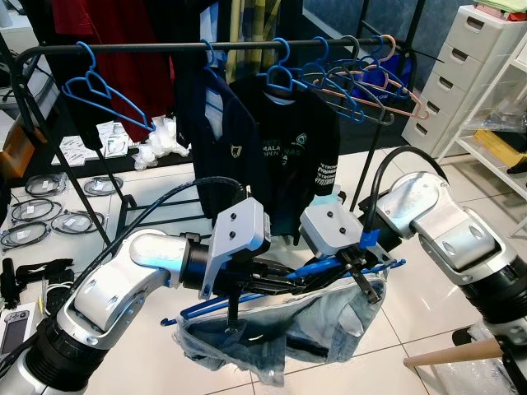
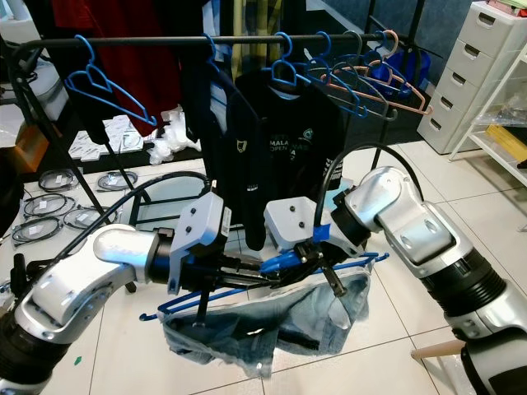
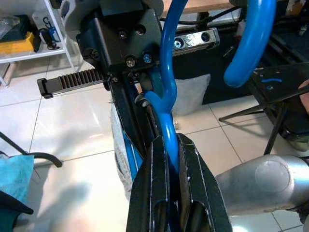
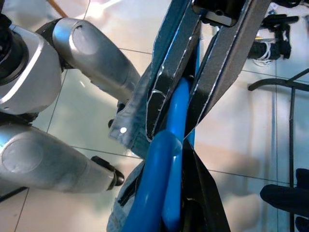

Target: Hang hanger

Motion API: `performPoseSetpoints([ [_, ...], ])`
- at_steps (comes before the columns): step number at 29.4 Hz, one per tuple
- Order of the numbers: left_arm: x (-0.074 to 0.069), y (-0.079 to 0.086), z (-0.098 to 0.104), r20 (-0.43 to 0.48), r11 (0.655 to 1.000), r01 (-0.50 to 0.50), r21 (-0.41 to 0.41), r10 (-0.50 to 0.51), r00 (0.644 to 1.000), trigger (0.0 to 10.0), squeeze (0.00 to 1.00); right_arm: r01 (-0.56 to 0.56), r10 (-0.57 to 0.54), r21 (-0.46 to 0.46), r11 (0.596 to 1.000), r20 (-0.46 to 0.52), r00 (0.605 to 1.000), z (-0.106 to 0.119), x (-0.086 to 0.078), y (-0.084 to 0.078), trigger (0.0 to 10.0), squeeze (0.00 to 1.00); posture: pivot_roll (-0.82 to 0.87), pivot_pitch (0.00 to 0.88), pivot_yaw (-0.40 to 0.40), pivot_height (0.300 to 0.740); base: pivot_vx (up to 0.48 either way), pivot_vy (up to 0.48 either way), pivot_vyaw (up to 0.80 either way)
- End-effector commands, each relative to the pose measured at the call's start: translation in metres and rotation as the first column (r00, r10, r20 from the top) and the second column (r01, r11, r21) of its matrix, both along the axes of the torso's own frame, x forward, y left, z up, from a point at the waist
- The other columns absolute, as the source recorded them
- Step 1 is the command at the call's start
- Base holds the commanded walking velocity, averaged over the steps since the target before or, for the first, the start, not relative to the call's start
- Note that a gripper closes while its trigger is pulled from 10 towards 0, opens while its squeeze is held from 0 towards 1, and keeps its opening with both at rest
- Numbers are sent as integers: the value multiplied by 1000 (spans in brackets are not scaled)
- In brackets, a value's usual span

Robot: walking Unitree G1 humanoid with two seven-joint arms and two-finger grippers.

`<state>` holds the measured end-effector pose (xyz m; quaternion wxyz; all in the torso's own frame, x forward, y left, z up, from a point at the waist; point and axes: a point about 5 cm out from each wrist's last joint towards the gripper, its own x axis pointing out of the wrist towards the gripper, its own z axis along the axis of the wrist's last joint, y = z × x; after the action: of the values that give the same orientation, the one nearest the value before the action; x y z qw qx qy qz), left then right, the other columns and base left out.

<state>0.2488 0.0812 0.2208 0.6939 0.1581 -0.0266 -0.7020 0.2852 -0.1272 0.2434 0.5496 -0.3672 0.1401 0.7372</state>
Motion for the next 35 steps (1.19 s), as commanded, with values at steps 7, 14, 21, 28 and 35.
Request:
performPoseSetpoints([
  [7,-5,-3,9,42,998,53,-32,-52,998,0,0,73,-71,83,994,-26,997,1,3,-2,10000,0,-83,94,21,740,0,0,0],
  [14,-4,-2,8,38,998,56,-27,-55,998,0,0,54,-50,122,991,-38,998,11,-3,-7,10000,1000,-88,95,22,740,0,0,0],
  [21,-4,-4,6,36,998,61,-31,-60,998,0,0,47,-46,36,998,-23,999,13,-6,-17,10000,1000,-98,97,23,740,0,0,0],
  [28,-4,-3,6,36,997,63,-32,-62,997,0,0,45,-46,-58,997,-21,999,3,-11,-20,10000,0,-97,100,22,740,0,0,0],
  [35,-5,-4,7,34,997,68,-34,-67,997,0,0,54,-54,-22,998,-11,998,2,-9,-13,0,0,-95,98,24,740,0,0,0],
])
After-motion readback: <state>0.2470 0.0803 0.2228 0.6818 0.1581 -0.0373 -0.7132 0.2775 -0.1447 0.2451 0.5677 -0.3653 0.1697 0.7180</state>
